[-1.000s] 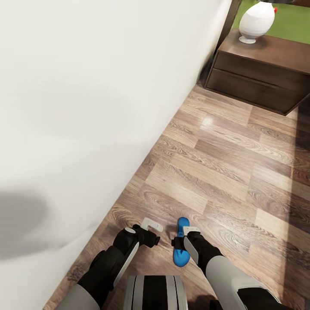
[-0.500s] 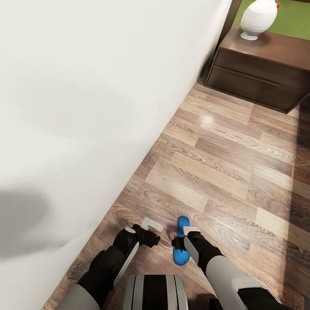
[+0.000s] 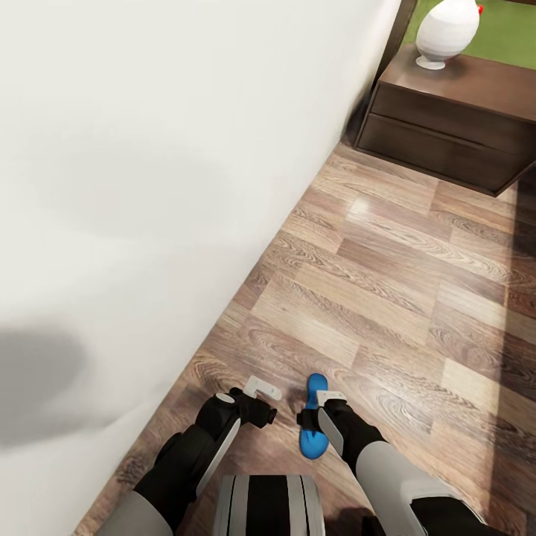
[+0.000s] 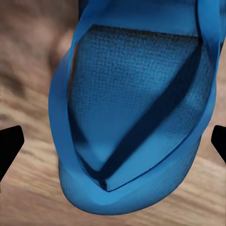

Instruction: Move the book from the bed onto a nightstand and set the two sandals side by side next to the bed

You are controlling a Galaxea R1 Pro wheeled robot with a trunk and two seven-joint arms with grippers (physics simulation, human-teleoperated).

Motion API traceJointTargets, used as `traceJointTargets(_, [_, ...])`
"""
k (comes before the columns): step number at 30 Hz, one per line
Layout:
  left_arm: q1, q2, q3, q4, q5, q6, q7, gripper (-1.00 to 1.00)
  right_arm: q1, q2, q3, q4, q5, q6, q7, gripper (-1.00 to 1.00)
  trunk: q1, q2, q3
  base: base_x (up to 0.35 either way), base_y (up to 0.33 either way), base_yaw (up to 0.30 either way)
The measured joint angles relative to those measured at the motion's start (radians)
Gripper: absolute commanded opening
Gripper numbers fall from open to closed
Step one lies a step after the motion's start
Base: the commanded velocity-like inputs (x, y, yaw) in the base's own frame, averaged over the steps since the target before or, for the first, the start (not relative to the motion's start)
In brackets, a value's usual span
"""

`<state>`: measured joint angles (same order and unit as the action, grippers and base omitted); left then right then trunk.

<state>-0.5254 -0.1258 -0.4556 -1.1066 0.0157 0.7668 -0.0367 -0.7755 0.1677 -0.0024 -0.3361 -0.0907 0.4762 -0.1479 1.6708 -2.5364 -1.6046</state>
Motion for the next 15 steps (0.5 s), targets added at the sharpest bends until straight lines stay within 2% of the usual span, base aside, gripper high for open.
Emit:
traceJointTargets(12, [0.001, 0.0, 0.0, 0.0, 0.0, 0.0, 0.0, 1.0, -0.016, 0.001, -0.001, 0.0, -0.001, 0.0, 0.0, 1.0, 0.0, 0.0, 0.0, 0.0, 0.0, 0.0])
traceJointTargets(15, [0.0, 0.0, 0.0, 0.0, 0.0, 0.0, 0.0, 1.0, -0.017, 0.001, 0.0, 0.0, -0.001, 0.0, 0.0, 1.0, 0.001, -0.001, -0.011, 0.0, 0.0, 0.0])
